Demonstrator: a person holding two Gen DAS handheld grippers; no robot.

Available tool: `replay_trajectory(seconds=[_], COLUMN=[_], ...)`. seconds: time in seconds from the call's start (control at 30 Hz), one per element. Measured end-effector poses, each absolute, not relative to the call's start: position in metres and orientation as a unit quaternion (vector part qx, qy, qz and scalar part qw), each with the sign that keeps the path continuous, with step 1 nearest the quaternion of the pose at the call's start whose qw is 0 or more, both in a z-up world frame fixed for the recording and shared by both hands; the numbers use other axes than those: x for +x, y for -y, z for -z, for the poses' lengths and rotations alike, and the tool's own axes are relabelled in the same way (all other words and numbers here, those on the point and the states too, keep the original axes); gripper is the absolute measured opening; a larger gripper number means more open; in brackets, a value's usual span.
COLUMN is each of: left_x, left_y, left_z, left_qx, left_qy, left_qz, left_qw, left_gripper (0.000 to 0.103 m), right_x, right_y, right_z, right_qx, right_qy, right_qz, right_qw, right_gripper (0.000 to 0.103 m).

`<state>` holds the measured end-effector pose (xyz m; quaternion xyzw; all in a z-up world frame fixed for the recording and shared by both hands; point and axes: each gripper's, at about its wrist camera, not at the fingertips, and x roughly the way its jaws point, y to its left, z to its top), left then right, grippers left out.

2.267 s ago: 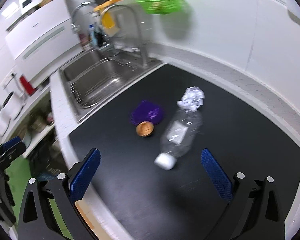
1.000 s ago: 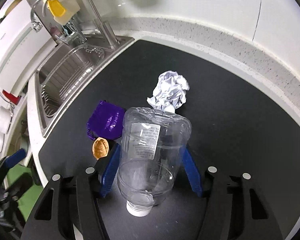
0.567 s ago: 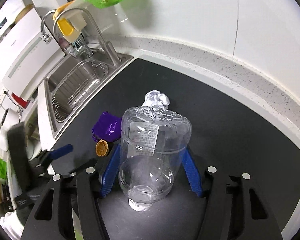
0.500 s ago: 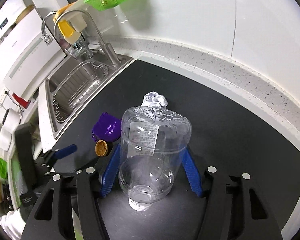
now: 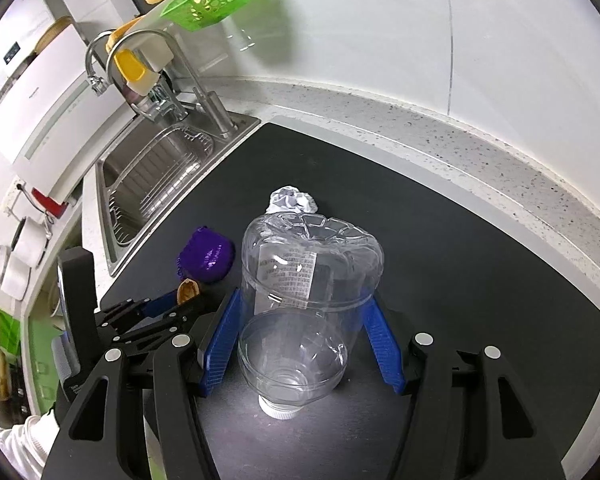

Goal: Collect trash
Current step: 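Grasp the clear plastic bottle with the right gripper while the left grasps the walnut shell, then carry the bottle and walnut shell to the pink wastebasket and release both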

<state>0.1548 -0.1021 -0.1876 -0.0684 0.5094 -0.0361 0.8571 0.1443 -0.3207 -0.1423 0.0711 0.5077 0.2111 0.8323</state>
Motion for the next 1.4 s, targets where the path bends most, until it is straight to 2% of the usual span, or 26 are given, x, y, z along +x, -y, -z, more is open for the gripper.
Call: replay_trajectory(seconds=[0.5, 0.83, 1.13, 1.4], left_x=[0.078, -0.029, -0.136, -0.204], left_y=[0.044, -0.059, -0.159, -0.220], left_z=[0.106, 0.086, 0.127, 0.212], left_qx=[-0.101, -0.142, -0.209, -0.263], left_qy=[-0.455, -0.434, -0.437, -0.462], left_qz=[0.020, -0.074, -0.191, -0.247], left_qw=[0.884, 0.887, 0.854, 0.810], left_gripper=[0.034, 0.034, 0.034, 0.034], right_x=[0.107, 0.049, -0.023, -0.079], right_y=[0.263, 0.129, -0.020, -0.120], right_z=[0.114, 0.100, 0.132, 0.213], right_qx=[0.043, -0.006, -0.086, -0.168], right_qy=[-0.485, -0.468, -0.481, -0.502], right_qz=[-0.276, -0.398, -0.501, -0.538], right_qw=[0.828, 0.789, 0.715, 0.655], right_gripper=[0.059, 0.059, 0.059, 0.059])
